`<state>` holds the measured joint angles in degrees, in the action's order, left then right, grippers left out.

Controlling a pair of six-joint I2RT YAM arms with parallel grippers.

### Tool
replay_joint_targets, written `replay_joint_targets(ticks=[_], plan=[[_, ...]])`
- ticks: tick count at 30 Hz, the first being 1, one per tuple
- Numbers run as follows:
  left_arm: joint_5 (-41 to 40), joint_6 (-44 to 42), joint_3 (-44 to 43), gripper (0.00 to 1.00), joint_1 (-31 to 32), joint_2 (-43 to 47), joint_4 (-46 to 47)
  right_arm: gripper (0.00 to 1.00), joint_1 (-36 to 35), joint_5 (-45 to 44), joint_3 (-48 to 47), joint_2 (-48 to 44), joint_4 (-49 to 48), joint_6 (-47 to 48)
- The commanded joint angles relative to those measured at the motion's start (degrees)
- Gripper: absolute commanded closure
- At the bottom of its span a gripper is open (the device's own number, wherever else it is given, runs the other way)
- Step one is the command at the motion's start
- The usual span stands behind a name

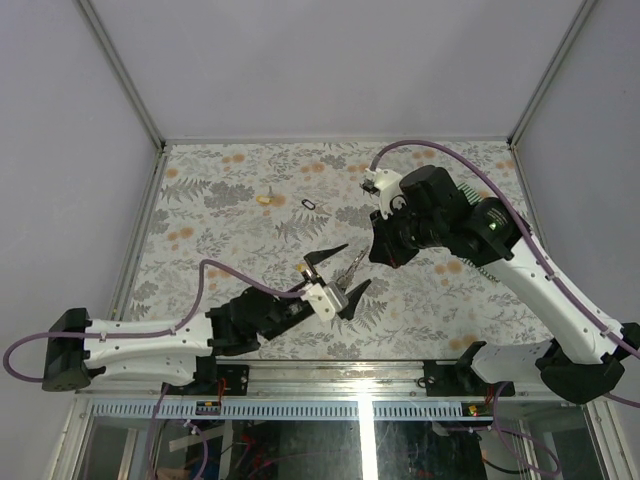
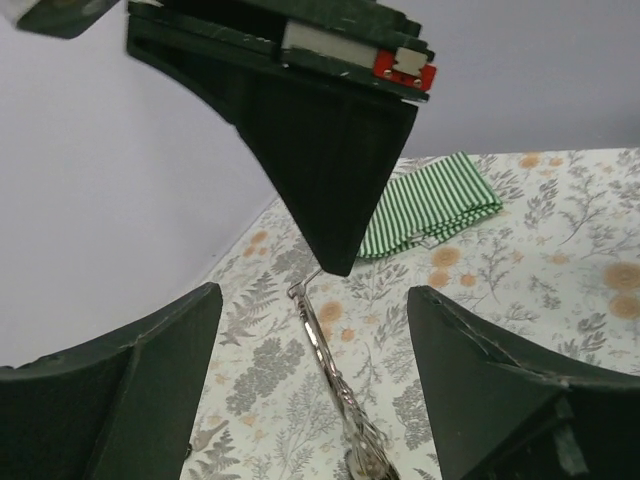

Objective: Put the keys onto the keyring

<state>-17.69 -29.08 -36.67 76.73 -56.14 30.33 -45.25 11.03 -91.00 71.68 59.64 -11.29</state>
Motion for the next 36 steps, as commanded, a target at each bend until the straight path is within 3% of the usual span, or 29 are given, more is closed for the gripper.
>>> replay_joint_targets(ticks=[1,11,36], plan=[[-5.59,-9.24,-1.93,0.26,1.84,-3.49,8.13,1.00,0.27,3.67,-3.30,0.62,0.15,-1.64],[-5.85,-20.70,-0.84,0.45,2.36,-7.10,12.43,1.00,0.30,6.38,-5.81,0.24,3.49,-0.93],[0.42,-20.20,-2.70,0.77,2.37,-6.58,7.90,1.00,0.26,12.67,-7.04,-0.40,7.15,0.57]])
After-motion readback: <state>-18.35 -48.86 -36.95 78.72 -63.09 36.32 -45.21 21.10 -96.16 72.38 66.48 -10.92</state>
